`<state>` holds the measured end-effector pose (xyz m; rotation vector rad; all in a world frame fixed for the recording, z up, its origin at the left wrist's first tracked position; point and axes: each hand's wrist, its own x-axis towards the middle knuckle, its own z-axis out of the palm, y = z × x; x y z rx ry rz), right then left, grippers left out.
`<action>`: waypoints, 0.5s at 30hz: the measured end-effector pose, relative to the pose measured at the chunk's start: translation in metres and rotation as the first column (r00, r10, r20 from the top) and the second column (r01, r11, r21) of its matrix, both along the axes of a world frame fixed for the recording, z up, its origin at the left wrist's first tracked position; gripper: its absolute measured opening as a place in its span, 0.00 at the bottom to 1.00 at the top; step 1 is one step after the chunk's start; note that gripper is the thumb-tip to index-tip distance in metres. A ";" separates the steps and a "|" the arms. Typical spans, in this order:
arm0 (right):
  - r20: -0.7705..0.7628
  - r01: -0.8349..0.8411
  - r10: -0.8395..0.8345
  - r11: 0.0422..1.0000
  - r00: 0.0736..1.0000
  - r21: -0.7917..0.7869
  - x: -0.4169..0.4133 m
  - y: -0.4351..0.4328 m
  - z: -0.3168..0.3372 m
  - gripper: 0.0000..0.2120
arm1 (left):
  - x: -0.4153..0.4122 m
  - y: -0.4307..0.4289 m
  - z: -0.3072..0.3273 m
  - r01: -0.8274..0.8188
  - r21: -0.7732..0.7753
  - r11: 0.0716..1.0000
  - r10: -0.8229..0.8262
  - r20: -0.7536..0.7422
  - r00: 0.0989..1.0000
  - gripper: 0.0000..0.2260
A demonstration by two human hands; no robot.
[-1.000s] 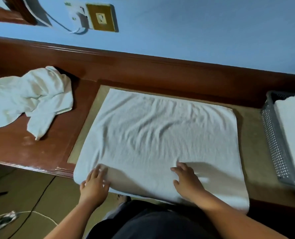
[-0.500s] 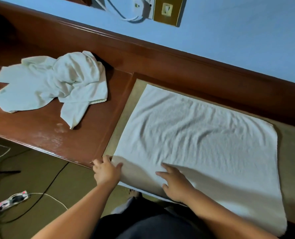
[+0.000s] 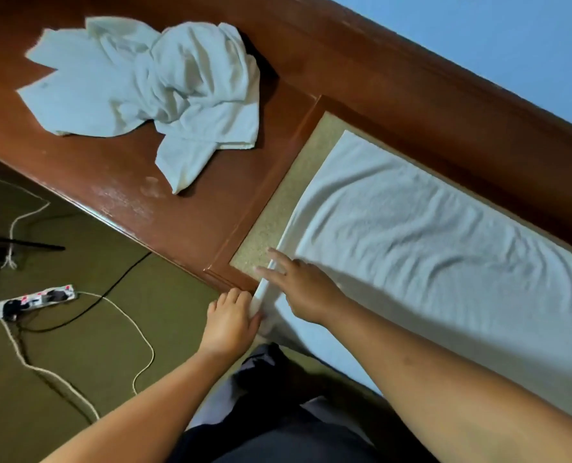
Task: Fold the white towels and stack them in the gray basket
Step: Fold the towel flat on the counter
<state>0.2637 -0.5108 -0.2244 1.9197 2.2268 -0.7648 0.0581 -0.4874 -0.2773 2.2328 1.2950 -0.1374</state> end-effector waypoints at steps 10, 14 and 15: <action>0.134 0.123 -0.116 0.992 0.984 -0.041 0.030 -0.004 0.013 0.12 | -0.006 -0.053 0.010 0.046 -0.287 0.957 0.007 0.182 0.983 0.09; 0.064 0.396 -0.392 0.913 0.918 -0.100 0.074 -0.072 0.037 0.10 | 0.035 -0.098 0.039 0.113 -0.240 0.964 -0.072 0.174 0.982 0.10; 0.050 0.487 -0.484 0.870 0.873 -0.083 0.088 -0.099 0.044 0.07 | 0.051 -0.117 0.049 0.131 -0.240 0.962 -0.092 0.167 0.982 0.10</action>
